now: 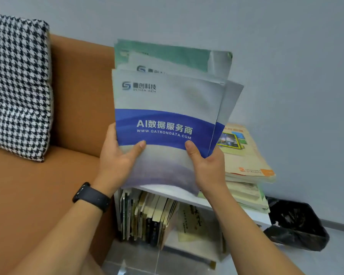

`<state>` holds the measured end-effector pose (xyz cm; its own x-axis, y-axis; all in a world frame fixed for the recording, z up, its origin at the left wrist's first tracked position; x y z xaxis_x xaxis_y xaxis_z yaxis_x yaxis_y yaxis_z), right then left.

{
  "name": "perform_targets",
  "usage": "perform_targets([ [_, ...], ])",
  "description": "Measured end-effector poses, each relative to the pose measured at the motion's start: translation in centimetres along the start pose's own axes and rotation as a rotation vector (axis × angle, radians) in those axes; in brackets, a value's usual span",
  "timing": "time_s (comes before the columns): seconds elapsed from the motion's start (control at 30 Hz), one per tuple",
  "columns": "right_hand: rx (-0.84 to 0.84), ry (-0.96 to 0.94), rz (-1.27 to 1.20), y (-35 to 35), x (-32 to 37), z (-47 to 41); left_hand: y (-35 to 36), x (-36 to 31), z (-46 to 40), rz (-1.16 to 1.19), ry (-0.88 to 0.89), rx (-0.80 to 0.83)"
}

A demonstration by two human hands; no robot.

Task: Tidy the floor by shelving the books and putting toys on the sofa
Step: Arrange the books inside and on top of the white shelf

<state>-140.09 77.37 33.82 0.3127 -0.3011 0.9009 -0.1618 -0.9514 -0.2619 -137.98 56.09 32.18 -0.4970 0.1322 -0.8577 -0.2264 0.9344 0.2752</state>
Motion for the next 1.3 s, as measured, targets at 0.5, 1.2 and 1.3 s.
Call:
perform_targets([
  [0.5, 0.062, 0.002, 0.016, 1.7, -0.3, -0.3, -0.1, -1.5, 0.5, -0.066, 0.178, -0.117],
  [1.2, 0.576, 0.327, 0.321, -10.1, -6.5, 6.9, -0.8, 0.2, 2.2, 0.103, -0.912, 0.701],
  [1.3, 0.665, 0.408, 0.397, -9.9, -8.9, 9.1, 1.4, 0.3, 4.4, -0.011, -1.121, 0.947],
])
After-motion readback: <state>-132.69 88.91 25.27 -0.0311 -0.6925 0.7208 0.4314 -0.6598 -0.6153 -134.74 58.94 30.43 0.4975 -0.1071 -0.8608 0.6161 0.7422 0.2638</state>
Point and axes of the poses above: each hand's wrist, its own z-axis away from the middle knuckle, its own y-axis out of the palm, x = y × z, the point moved 2 cm from there along -z, towards the middle knuckle, and after that the axes turned 14 degrees about z, right-handed, at the moved point
